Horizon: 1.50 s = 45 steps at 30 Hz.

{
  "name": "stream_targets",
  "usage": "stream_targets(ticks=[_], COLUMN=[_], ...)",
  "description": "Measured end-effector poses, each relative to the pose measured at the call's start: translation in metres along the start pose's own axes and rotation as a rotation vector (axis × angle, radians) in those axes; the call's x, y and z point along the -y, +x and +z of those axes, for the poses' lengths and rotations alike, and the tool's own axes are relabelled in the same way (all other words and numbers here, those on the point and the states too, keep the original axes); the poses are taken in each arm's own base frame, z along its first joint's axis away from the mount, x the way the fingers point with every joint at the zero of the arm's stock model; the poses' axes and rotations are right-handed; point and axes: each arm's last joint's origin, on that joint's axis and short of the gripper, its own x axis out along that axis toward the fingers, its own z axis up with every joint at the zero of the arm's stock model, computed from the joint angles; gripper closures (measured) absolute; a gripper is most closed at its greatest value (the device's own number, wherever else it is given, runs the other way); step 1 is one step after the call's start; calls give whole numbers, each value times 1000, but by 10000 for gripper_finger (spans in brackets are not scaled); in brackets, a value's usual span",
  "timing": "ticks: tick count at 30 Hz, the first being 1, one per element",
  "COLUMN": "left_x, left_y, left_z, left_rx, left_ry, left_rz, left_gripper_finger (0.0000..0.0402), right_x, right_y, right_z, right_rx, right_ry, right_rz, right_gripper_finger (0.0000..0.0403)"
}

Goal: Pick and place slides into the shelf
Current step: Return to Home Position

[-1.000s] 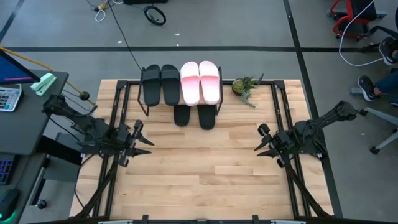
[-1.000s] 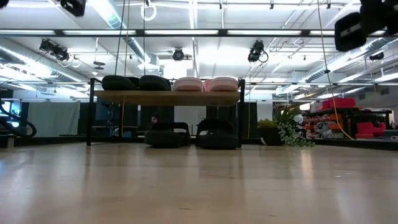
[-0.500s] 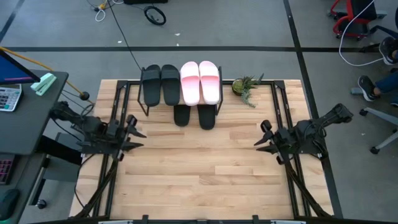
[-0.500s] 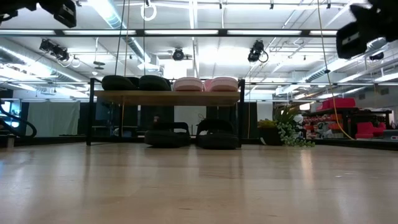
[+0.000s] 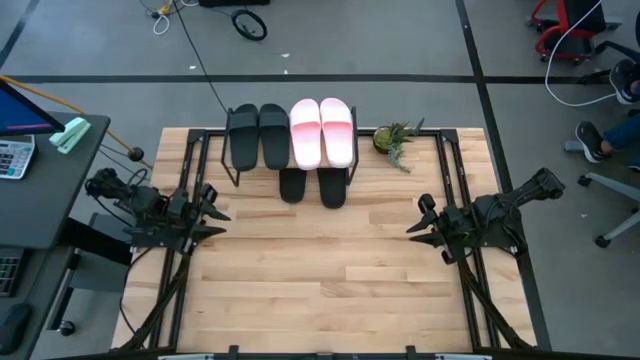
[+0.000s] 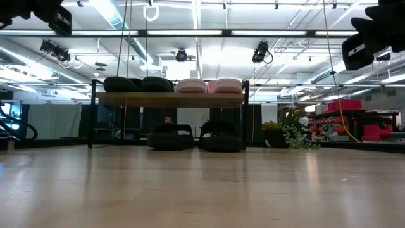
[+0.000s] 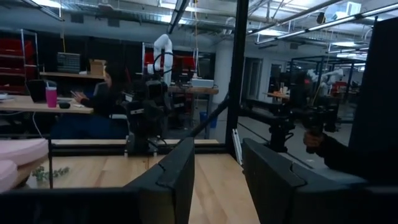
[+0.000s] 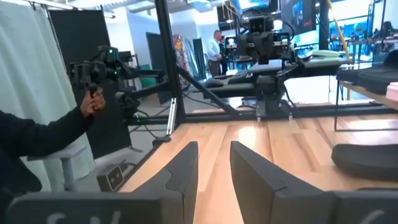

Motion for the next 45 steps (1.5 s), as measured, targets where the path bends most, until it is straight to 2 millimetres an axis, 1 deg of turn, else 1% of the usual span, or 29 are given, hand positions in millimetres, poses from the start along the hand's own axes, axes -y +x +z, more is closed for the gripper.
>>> stream_targets(ticks=[3, 6, 10, 15, 22, 28, 30, 35, 38, 42, 45], left_x=[0, 0, -1, -1, -1, -2, -2, -3, -3, -3, -2], left_y=[3, 4, 4, 4, 3, 3, 3, 3, 3, 3, 5], left_z=[-16, -30, -30, -34, -43, -46, -47, -48, -49, -62, -65], left_rx=[10, -2, 16, -18, -106, -136, -146, -155, -166, -171, -175], left_ry=[-3, 0, -15, -41, -73, -56, -50, -44, -42, -52, -48], left_rz=[0, 5, 21, 24, 33, 45, 57, 78, 79, 78, 54], left_gripper_finger=[263, 259, 252, 248, 258, 264, 261, 252, 248, 249, 255], right_x=[1, 1, 1, 1, 1, 1, 2, 5, 6, 6, 6], right_y=[1, 1, 1, 1, 1, 1, 1, 1, 0, 0, 0], right_z=[-6, -5, -5, -5, -6, -9, -11, -10, -11, -12, -13], right_rx=[8, 19, 18, 13, 9, -28, -39, -22, -32, -41, -45], right_ry=[5, 9, 11, 9, 23, -40, -59, -47, -39, 9, 14], right_rz=[2, 3, 3, 2, 2, -4, -21, -132, -145, -148, -149], right_gripper_finger=[304, 304, 304, 304, 304, 304, 304, 304, 304, 304, 304])
